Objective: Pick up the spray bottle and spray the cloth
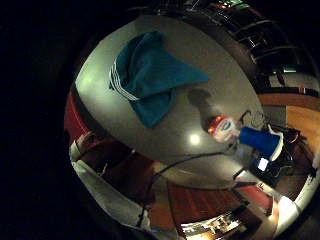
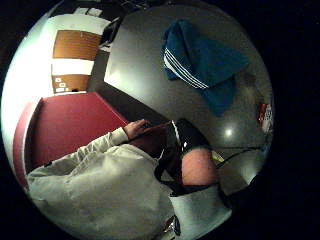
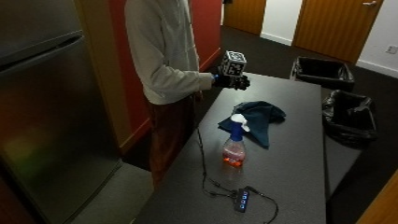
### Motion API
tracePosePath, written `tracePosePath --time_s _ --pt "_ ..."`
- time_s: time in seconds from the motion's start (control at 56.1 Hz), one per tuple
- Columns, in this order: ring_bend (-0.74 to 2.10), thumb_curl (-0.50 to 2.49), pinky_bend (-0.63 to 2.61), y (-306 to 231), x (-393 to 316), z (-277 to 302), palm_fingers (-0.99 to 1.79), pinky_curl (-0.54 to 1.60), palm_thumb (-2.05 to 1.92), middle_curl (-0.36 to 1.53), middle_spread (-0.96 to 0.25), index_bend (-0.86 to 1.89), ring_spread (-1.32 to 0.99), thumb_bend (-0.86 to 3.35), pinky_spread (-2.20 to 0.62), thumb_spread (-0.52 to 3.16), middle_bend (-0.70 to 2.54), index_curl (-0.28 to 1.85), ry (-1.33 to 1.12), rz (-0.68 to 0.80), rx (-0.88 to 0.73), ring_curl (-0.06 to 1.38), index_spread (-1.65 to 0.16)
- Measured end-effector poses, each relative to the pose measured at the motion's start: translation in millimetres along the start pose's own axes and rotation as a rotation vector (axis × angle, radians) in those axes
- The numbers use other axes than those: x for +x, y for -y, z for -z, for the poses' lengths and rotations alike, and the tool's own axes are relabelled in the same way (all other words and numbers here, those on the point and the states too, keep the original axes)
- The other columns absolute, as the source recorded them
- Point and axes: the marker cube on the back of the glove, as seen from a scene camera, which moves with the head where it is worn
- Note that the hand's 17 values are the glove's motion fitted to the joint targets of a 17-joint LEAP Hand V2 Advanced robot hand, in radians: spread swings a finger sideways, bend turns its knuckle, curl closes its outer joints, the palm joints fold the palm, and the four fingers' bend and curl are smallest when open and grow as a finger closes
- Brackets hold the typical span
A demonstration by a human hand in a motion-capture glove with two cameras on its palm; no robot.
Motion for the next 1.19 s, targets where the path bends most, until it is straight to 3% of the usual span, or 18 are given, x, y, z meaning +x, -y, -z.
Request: tracePosePath --time_s 0.214,0.606,1.194 --pt "0.19 0.21 0.36 11.7 -23.6 -13.9 0.2 0.18 0.6 0.15 -0.04 0.18 -0.01 0.25 0.15 0.8 0.23 0.17 -0.005 -0.038 0.001 0.09 -0.35" --pt "0.21 0.33 0.34 -3.3 -23.1 -11.5 0.21 0.26 0.7 0.25 -0.05 0.16 -0.01 0.08 0.17 0.97 0.19 0.25 0.016 -0.158 0.144 0.16 -0.39" --pt "0.3 0.41 0.33 -80.4 33.7 -1.3 0.3 0.32 0.77 0.31 -0.04 0.12 -0.01 -0.02 0.17 0.99 0.21 0.26 0.174 -0.588 0.634 0.26 -0.37"
